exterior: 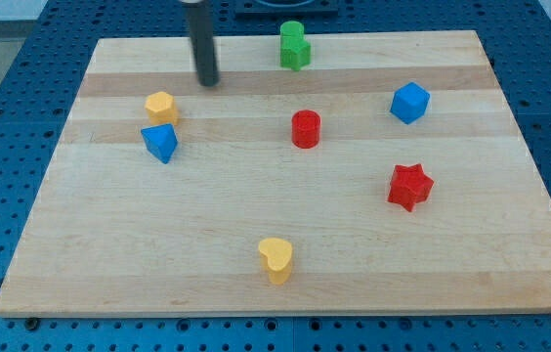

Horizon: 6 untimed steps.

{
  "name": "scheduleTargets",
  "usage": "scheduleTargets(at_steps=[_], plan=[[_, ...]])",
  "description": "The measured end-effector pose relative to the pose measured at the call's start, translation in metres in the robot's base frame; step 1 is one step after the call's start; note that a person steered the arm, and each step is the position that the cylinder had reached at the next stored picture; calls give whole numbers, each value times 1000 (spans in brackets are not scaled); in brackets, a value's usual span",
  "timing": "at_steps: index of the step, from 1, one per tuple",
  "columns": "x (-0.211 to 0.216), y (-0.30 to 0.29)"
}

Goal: Push the yellow hexagon right a bit

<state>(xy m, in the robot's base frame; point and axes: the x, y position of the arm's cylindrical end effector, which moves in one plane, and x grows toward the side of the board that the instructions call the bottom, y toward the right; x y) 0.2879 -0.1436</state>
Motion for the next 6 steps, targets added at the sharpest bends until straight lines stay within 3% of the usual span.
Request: scheduleTargets(at_steps=[2, 3, 5, 6], plan=[[9, -120], [47, -120], [60, -35], [65, -48]])
